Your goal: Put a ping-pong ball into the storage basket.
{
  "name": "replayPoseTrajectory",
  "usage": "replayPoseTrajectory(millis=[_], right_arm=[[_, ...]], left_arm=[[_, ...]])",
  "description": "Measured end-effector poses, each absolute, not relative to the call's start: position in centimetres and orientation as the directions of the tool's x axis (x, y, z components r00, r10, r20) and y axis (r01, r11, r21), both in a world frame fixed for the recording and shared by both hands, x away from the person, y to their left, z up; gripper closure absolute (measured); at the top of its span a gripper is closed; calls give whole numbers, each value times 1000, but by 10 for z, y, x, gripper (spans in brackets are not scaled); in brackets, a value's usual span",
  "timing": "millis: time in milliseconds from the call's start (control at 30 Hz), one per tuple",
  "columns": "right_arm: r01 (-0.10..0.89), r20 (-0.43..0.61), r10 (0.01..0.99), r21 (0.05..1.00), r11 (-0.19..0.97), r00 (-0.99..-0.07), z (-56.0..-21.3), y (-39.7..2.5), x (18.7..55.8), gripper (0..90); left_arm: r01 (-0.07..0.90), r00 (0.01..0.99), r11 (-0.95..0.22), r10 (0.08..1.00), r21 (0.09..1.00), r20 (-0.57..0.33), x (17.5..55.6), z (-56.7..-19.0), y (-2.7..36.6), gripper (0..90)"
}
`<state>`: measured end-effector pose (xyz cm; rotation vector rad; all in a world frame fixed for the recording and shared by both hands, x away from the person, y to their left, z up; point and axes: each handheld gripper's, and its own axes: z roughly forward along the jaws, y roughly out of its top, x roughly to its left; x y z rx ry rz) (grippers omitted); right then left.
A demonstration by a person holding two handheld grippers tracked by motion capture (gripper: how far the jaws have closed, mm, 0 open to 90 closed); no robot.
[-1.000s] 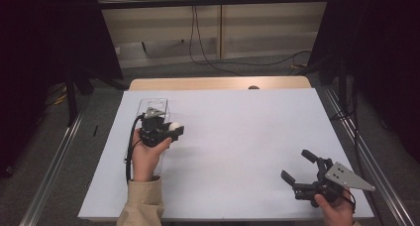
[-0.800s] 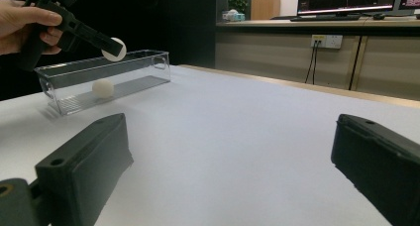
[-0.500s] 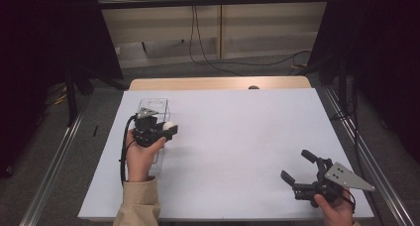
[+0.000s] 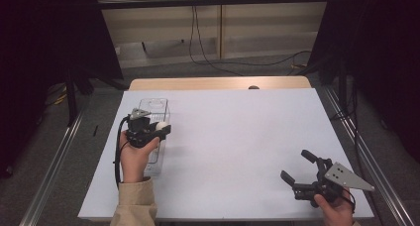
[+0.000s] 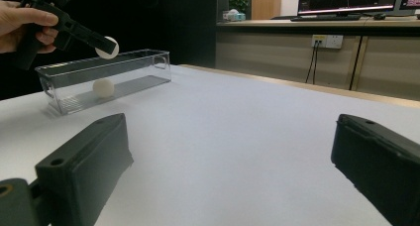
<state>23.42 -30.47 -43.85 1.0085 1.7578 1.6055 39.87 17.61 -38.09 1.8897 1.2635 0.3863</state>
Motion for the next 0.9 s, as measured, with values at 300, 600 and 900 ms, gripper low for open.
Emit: replayPoseTrajectory(millis=[300, 600, 900], right_arm=[[162, 88, 818, 987, 7, -568, -438, -304, 234, 13], [163, 88, 817, 987, 7, -569, -438, -304, 234, 14], [164, 85, 816, 986, 11, -571, -439, -303, 234, 14]], left_arm=[[625, 438, -166, 884, 763, -166, 398, -381, 183, 512], [624, 424, -160, 892, 765, -160, 397, -381, 187, 512], [626, 410, -154, 899, 764, -155, 396, -383, 192, 512]])
